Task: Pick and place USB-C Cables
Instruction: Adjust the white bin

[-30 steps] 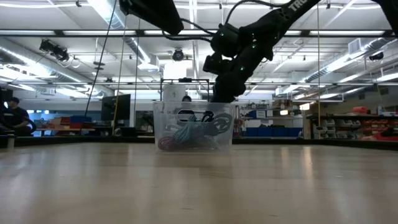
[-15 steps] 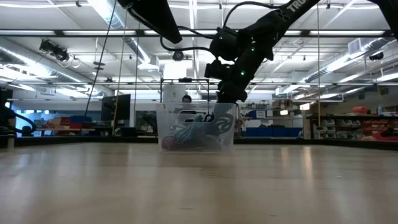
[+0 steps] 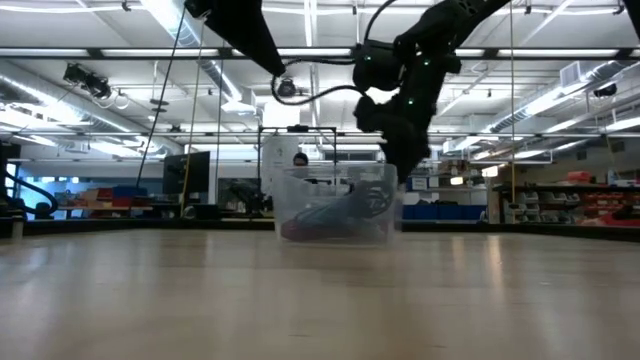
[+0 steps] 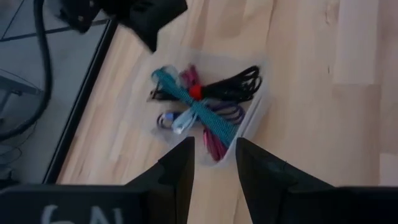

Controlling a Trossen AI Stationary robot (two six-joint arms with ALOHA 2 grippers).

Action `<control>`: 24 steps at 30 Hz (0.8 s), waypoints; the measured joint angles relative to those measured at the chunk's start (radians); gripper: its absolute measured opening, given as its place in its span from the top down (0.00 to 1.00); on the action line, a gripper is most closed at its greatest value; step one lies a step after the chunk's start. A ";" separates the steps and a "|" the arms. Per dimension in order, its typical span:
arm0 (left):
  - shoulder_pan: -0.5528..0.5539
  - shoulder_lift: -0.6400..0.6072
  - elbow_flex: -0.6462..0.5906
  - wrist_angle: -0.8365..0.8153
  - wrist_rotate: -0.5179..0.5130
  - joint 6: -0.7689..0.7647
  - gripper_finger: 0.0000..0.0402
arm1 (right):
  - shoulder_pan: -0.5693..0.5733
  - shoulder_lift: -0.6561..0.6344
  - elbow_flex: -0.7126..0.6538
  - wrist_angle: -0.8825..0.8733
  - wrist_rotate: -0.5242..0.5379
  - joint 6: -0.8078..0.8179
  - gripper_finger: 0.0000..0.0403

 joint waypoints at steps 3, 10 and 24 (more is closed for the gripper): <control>0.009 0.000 0.000 0.000 -0.002 0.025 0.69 | 0.012 -0.008 0.000 -0.098 0.009 0.157 0.99; 0.066 0.000 0.000 0.000 -0.007 0.111 0.69 | 0.055 -0.008 -0.001 -0.099 -0.015 0.333 0.97; 0.198 0.000 0.000 0.001 0.326 0.315 0.69 | 0.131 -0.001 -0.006 -0.046 -0.100 0.421 0.96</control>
